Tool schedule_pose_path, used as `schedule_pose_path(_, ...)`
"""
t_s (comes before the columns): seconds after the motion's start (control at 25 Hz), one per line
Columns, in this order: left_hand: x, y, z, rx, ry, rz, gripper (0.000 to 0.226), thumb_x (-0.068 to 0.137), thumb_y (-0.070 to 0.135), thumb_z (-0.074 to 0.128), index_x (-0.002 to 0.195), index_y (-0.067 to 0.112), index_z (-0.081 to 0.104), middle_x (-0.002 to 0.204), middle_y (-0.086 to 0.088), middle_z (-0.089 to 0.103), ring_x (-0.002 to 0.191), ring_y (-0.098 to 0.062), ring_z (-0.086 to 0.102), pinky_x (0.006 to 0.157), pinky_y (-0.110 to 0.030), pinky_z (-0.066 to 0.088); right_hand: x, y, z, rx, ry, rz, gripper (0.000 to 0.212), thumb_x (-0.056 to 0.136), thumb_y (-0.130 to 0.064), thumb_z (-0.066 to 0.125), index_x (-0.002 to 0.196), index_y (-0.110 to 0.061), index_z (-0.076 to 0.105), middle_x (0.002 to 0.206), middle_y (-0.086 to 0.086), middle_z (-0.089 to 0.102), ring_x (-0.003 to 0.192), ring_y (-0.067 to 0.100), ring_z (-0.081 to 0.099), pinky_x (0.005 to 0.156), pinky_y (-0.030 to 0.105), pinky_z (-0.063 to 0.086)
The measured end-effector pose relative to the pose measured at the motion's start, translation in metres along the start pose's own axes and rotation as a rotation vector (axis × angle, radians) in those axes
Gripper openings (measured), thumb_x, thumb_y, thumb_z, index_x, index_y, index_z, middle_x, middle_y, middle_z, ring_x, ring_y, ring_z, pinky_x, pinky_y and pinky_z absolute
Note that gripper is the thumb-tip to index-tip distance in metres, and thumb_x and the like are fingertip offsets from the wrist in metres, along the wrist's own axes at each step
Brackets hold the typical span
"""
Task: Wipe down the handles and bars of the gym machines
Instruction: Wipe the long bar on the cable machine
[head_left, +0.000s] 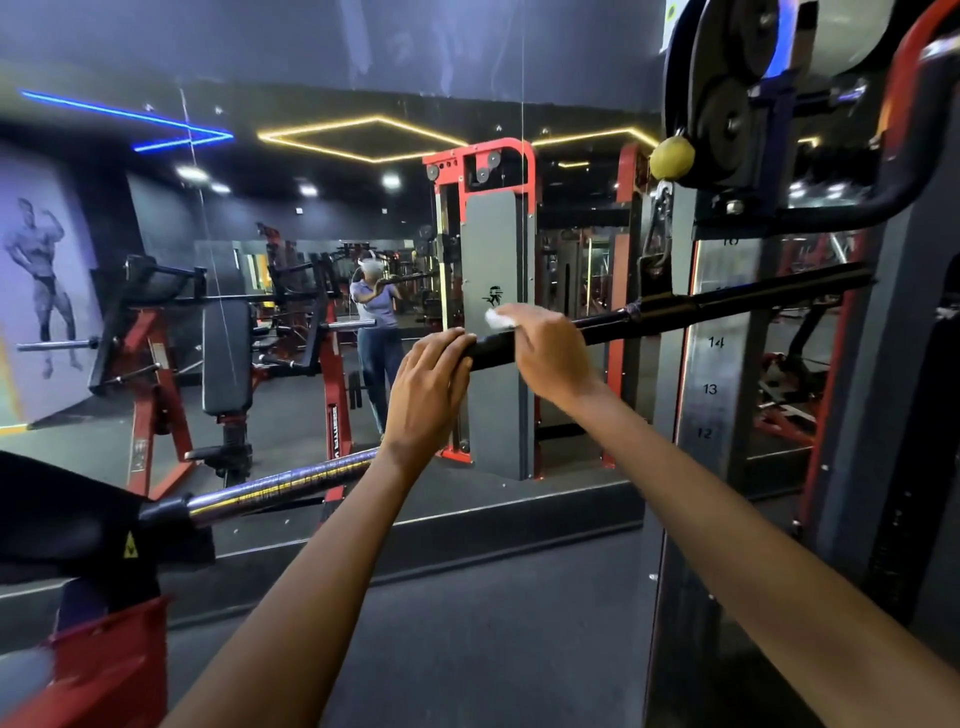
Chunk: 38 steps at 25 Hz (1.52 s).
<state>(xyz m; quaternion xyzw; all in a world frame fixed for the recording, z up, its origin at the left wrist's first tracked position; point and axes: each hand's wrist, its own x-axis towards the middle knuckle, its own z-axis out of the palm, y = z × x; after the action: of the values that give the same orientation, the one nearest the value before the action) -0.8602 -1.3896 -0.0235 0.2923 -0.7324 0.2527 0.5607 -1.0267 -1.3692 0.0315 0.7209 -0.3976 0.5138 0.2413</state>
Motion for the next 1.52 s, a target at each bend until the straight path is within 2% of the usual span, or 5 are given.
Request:
schedule_pose_path(0.32, -0.001, 0.006, 0.006, -0.058, -0.013, -0.037, 0.036, 0.098, 0.022, 0.045, 0.124, 0.001, 0.059, 0.121, -0.014, 0.06, 0.114, -0.022, 0.05, 0.098, -0.042, 0.049, -0.017, 0.042, -0.005, -0.261, 0.319, 0.291, 0.032, 0.088, 0.0, 0.037, 0.099, 0.0, 0.066, 0.099, 0.016, 0.069, 0.102, 0.031, 0.063, 0.104, 0.042, 0.041)
schedule_pose_path(0.48, -0.005, 0.002, 0.008, -0.034, -0.052, -0.045, 0.038, 0.098, 0.024, 0.045, 0.127, 0.003, 0.058, 0.125, -0.014, 0.059, 0.116, -0.025, 0.051, 0.098, -0.046, 0.049, -0.014, 0.013, 0.003, -0.078, 0.1, -0.008, 0.037, 0.09, -0.01, 0.034, 0.103, -0.001, 0.067, 0.098, 0.017, 0.069, 0.093, 0.029, 0.066, 0.086, 0.037, 0.054)
schedule_pose_path(1.04, -0.011, -0.006, -0.01, -0.349, -0.143, -0.142, 0.044, 0.088, 0.019, 0.066, 0.131, 0.012, 0.057, 0.122, -0.011, 0.058, 0.109, -0.004, 0.05, 0.097, -0.011, 0.041, -0.013, 0.018, -0.019, -0.079, 0.09, 0.086, 0.033, 0.091, -0.005, 0.037, 0.108, 0.0, 0.065, 0.089, 0.017, 0.069, 0.074, 0.028, 0.065, 0.071, 0.037, 0.056)
schedule_pose_path(1.4, 0.002, 0.011, -0.024, -0.588, -0.4, -0.312, 0.047, 0.081, 0.02, 0.076, 0.123, 0.03, 0.056, 0.105, -0.001, 0.066, 0.062, 0.008, 0.06, 0.065, -0.01, 0.051, -0.033, -0.008, -0.008, -0.083, 0.04, -0.086, 0.026, 0.089, 0.001, 0.045, 0.104, -0.001, 0.066, 0.097, 0.016, 0.069, 0.094, 0.03, 0.065, 0.091, 0.039, 0.051)
schedule_pose_path(1.52, 0.002, 0.017, -0.029, -0.748, -0.433, -0.417, 0.044, 0.085, 0.018, 0.072, 0.124, 0.032, 0.056, 0.102, 0.002, 0.064, 0.045, -0.006, 0.053, 0.048, -0.015, 0.048, -0.035, 0.035, -0.036, -0.168, 0.266, 0.152, 0.036, 0.092, -0.007, 0.032, 0.114, -0.001, 0.061, 0.116, 0.016, 0.063, 0.118, 0.027, 0.054, 0.102, 0.039, 0.045)
